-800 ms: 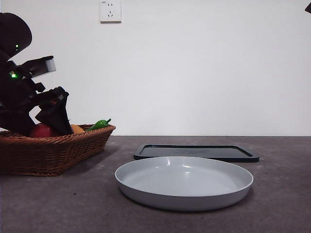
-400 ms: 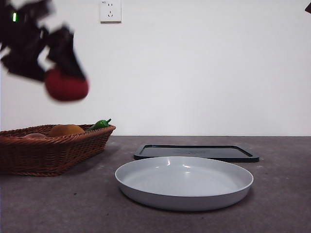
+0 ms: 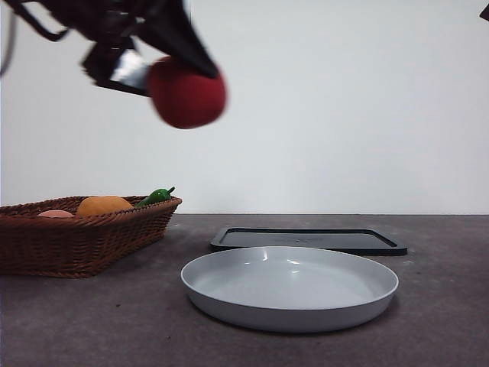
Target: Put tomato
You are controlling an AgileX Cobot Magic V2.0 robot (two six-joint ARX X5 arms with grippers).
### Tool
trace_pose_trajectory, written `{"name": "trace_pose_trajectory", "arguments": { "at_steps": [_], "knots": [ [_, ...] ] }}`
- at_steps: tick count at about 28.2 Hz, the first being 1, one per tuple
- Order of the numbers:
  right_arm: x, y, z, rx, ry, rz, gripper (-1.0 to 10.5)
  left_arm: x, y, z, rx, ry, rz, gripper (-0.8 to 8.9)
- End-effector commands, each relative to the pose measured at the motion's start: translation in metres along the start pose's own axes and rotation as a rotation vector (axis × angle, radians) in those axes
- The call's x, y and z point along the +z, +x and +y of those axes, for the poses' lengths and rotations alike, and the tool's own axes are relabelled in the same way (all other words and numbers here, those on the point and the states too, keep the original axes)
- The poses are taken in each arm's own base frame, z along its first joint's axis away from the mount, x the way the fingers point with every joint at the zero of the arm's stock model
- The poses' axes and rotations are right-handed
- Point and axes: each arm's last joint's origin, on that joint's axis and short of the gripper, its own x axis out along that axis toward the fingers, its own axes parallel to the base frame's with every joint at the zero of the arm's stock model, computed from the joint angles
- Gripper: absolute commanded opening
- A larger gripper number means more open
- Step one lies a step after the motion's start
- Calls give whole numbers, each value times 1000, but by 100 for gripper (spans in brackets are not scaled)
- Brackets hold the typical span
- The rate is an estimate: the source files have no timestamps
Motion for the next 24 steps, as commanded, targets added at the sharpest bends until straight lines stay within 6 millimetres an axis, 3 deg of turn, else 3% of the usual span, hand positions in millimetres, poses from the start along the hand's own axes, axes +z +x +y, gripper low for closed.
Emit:
{"name": "trace_pose_trajectory", "arguments": {
  "at_steps": [1, 9, 16, 24],
  "knots": [
    [4, -2, 2, 3, -22, -11, 440, 2, 19, -11, -50, 20, -2, 338],
    [4, -2, 2, 3, -21, -10, 440, -21, 74, -35, -149, 49, 102, 338],
    [4, -2, 2, 3, -16, -7, 440, -58, 125, -43, -164, 74, 231, 338],
    [3, -2, 2, 3, -12, -1, 440, -71, 137, -45, -174, 95, 270, 356]
  ]
}}
